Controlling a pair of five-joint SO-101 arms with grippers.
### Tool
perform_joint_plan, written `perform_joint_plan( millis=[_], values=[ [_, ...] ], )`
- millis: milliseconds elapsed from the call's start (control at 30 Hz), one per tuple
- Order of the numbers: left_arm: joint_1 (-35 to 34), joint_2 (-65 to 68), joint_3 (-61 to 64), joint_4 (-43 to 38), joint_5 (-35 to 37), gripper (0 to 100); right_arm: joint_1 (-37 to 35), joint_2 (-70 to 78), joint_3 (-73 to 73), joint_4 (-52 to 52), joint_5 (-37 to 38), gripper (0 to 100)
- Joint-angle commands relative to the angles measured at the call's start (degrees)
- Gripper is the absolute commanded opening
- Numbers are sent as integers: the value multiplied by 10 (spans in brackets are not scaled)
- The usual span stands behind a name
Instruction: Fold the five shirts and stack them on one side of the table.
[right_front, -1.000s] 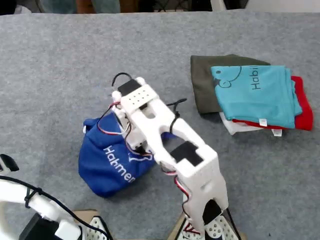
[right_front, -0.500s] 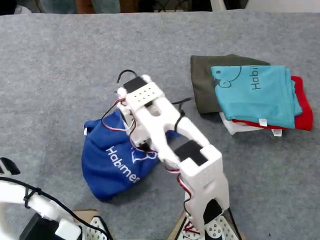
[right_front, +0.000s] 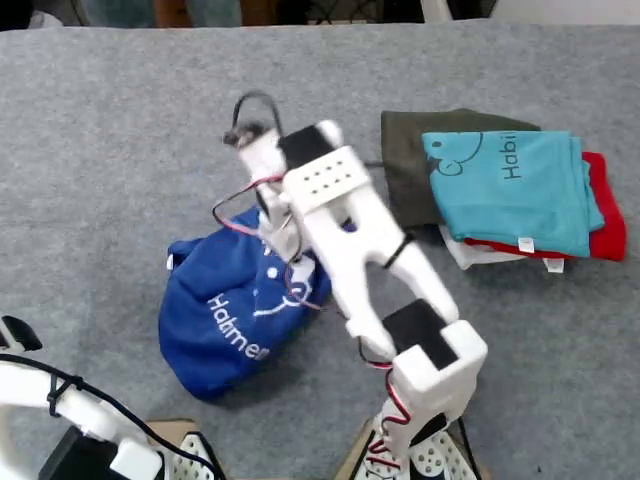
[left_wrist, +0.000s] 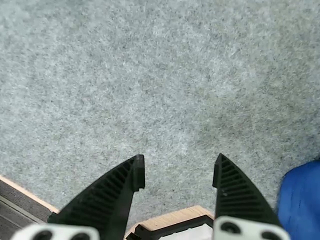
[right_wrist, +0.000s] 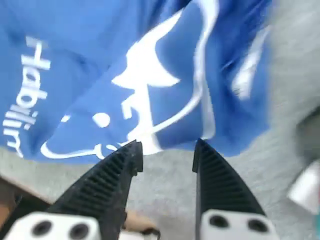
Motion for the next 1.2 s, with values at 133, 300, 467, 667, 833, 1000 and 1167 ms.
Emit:
perform_joint_plan(
  millis=[133,300,467,667,833,1000,1167],
  values=[
    [0,-15,-3,-6,0,238,33,51,-195,-18,6,174],
    [1,-15,-2,-6,0,238,-3,154,-267,-7,26,174],
    [17,-15,-2,-6,0,238,-47,293,-306,-16,70,174],
    [26,-15,-1,-6,0,238,-47,442,-451,-36,94,164],
    [26,-15,22,-47,0,238,-12,531,-612,-27,94,21],
    [25,-15,51,-63,0,238,33,548,-723,6,82,15],
    [41,-15,47,-62,0,238,98,529,-711,5,8,15]
  ],
)
